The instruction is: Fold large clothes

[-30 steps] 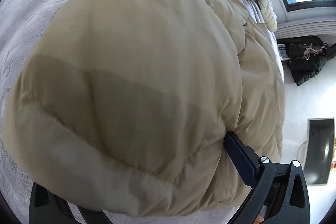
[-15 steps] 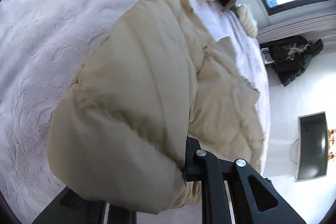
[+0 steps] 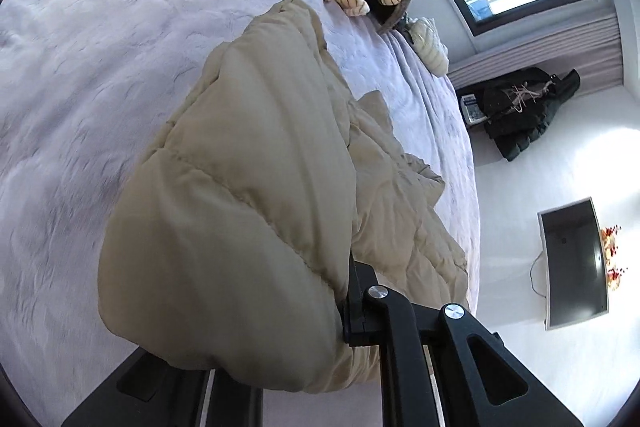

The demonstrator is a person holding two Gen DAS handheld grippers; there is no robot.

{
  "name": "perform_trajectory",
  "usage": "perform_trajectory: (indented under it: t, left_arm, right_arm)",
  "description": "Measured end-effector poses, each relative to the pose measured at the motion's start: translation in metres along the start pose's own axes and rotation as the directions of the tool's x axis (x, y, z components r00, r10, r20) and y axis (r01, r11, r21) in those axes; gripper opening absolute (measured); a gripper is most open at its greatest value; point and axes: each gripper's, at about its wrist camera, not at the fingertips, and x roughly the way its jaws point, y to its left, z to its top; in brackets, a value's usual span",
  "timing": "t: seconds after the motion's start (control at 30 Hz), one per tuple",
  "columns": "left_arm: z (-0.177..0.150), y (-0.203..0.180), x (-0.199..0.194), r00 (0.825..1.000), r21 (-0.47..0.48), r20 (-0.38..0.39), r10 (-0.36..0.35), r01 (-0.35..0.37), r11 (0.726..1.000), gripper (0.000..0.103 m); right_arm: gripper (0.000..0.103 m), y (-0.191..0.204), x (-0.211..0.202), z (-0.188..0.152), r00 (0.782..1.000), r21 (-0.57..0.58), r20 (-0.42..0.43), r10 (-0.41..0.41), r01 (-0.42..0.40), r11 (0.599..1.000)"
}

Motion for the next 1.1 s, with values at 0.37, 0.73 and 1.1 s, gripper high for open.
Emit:
perform_trajectory:
  t: [0.37,0.73,1.1]
  left_arm:
    - [-0.081,0.038,-0.079,0.993,0.024,-0.118,-0.019,0.022,0.999,0.015]
    - [-0.135,0.107,-0.088,0.958,0.025,-0.272,0.089,-0.086,0.996,0.016]
    - [-0.126,0.109,-0.135,0.922,0.128,-0.251,0.294,-0.269,0.955,0.053]
  right_arm:
    - [0.023,0.0,-0.027,-0.049,0.998,0.005,0.004,-0.058,0.058,0.998]
    - [0.03,-0.032,-0.034,-0.074,0.987,0.092,0.025,-0.159,0.156,0.983]
    - [0.06,0.005,-0.034,-0.074,0.94,0.02,-0.022,-0.341,0.341,0.94]
